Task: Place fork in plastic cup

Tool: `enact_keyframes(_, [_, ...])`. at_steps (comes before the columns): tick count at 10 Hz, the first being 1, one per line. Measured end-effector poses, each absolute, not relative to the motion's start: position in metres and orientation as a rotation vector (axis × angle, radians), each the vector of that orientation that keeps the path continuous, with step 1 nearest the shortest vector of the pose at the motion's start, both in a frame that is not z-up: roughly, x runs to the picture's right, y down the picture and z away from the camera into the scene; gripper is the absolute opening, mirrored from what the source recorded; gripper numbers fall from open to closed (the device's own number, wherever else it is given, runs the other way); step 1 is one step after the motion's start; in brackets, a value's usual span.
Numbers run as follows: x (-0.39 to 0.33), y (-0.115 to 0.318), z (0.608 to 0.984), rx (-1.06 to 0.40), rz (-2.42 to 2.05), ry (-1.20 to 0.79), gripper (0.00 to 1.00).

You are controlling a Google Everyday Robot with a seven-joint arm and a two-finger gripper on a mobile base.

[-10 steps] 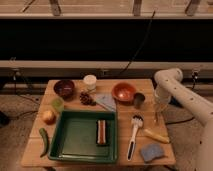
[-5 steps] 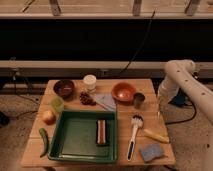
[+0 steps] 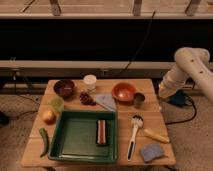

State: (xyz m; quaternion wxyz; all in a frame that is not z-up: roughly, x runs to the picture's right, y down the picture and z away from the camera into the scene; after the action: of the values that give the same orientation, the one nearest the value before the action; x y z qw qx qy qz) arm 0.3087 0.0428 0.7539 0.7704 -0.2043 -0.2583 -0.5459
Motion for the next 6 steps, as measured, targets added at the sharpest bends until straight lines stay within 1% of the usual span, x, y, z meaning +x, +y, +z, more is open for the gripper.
enact_keyframes(3, [0.257, 0.044, 0.709, -0.368, -1.256, -0.685, 0.00])
enact_keyframes(6, [0.192, 0.057, 0.694, -0.334, -1.336, -0.790, 0.00])
